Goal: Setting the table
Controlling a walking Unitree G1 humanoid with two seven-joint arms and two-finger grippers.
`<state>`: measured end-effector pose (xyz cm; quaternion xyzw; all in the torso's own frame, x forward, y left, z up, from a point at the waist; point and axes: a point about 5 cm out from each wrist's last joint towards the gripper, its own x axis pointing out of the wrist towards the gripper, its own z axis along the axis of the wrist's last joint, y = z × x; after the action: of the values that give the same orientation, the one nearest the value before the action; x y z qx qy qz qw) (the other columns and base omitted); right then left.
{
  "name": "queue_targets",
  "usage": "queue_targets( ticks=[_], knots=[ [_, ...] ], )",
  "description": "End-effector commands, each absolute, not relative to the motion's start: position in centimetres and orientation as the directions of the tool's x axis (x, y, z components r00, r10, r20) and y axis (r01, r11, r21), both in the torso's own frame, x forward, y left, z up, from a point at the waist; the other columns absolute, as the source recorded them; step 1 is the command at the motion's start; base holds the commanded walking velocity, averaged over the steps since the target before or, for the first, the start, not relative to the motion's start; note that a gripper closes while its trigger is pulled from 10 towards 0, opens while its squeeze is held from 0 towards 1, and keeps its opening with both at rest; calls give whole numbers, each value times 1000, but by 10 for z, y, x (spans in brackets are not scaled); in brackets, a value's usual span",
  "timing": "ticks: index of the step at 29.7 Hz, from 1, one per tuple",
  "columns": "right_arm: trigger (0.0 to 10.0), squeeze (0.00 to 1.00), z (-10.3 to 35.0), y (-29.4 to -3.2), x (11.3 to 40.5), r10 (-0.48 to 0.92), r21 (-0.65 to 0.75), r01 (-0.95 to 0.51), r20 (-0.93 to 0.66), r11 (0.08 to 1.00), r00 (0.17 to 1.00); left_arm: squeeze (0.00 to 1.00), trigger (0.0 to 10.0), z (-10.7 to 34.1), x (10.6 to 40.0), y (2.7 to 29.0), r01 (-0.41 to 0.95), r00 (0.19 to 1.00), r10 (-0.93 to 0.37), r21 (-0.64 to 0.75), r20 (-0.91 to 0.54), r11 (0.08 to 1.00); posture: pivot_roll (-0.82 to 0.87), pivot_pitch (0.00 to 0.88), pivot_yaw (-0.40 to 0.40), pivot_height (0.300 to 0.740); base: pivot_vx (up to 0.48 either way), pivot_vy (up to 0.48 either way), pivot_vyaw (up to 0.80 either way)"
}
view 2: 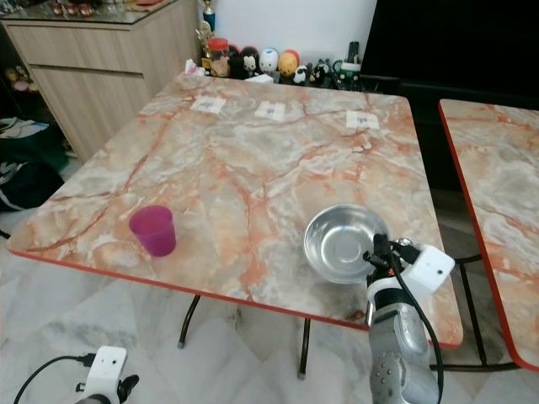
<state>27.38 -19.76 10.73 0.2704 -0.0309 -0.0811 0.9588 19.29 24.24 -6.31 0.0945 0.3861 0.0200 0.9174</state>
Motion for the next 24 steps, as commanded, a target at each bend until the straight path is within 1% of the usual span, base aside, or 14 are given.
queue_targets(
  ticks=[1,3,5,6,7,8,10,11,13,19,24],
  knots=[
    [10000,0,120,-190,271,-173,578,81,106,812,979,0,10000,-65,190,240,57,694,104,198,-713,979,66,19,-18,740,0,0,0],
    [10000,0,122,-189,270,-172,585,67,126,808,977,0,10000,-65,190,240,59,693,104,200,-714,978,66,19,-18,740,0,0,0],
    [10000,0,126,-190,269,-187,639,44,158,768,970,0,10000,-66,189,240,64,688,106,206,-718,976,65,24,-19,740,0,0,0],
    [10000,0,126,-190,269,-187,639,44,158,768,970,0,10000,-66,189,240,64,688,106,206,-718,976,65,24,-19,740,0,0,0],
    [10000,0,130,-193,269,-194,676,16,189,737,963,0,10000,-67,187,242,73,679,114,222,-725,972,62,29,-17,740,0,0,0],
    [10000,0,131,-194,269,-197,676,11,199,737,960,0,10000,-67,187,242,75,677,117,226,-727,971,62,29,-17,740,0,0,0],
    [10000,0,133,-195,270,-193,636,15,212,771,958,0,10000,-68,186,243,81,672,119,232,-731,969,61,29,-17,740,0,0,0],
    [10000,0,134,-195,271,-177,589,15,220,808,959,0,10000,-68,185,243,82,671,120,234,-732,969,61,29,-17,740,0,-247,0],
    [10000,0,137,-195,273,-151,526,2,239,850,959,0,10000,-68,185,243,81,671,122,236,-731,968,62,25,-18,740,0,-289,0],
    [10000,0,143,-194,278,-123,488,-24,268,873,956,0,10000,-68,185,243,82,671,124,240,-731,967,68,14,-20,740,0,-336,0],
    [10000,0,140,-188,278,-101,466,-34,263,884,959,0,10000,-68,186,242,88,672,123,243,-730,966,67,6,-14,740,0,-401,0]
  ],
)
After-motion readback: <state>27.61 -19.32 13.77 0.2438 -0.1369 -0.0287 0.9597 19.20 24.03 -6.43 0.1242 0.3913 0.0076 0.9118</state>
